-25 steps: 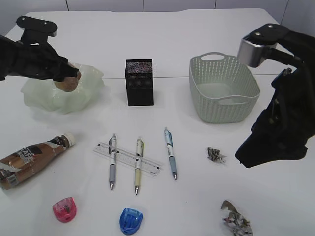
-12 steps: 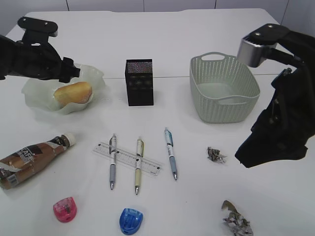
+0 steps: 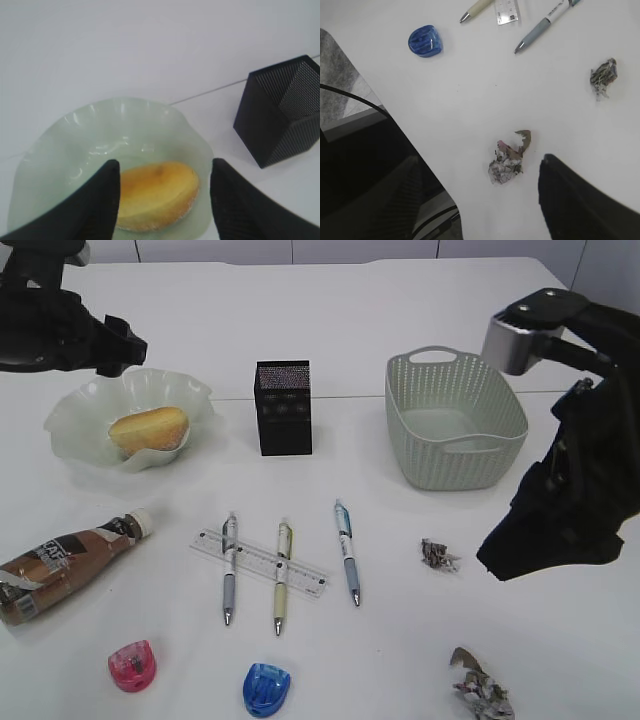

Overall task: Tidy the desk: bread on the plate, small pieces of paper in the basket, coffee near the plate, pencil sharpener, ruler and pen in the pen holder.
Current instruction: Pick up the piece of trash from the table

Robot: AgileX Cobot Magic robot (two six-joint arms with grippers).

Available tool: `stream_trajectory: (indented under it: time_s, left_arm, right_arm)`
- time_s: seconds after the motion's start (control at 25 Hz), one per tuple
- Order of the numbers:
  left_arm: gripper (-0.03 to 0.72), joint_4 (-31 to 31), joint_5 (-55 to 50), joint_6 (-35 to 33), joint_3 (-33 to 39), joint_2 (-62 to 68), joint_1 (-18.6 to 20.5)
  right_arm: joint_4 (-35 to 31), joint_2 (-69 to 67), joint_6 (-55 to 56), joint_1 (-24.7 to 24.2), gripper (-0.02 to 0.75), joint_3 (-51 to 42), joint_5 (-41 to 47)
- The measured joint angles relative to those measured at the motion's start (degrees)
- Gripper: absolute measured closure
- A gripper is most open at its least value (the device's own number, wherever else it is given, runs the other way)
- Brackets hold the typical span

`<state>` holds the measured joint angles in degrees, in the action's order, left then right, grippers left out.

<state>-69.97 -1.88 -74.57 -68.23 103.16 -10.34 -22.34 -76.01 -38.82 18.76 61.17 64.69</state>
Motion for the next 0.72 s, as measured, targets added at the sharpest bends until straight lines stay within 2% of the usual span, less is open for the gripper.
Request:
stream_trajectory:
  time_s: [0.32,0.48,0.6,0.72]
  left_arm:
    - [0.265,0.9,-7.2,0.0,10.4,-5.4,0.0]
    - [0.265,2.7,-11.5,2.1,13.0,-8.8,0.0]
    - [0.265,8.0,-14.6,7.9,13.0,-10.0,0.0]
    - [0.265,19.3,-18.9,19.3,13.0,-10.1,0.0]
  right_arm:
    - [0.0,0.0,0.4,0.0,0.205,0.0,1.3]
    - [0.0,0.0,0.4,0.0,0.205,0.0,1.8]
    - [0.0,0.0,0.4,0.0,0.205,0.0,1.8]
    - [0.0,0.0,0.4,0.0,0.205,0.0,1.9]
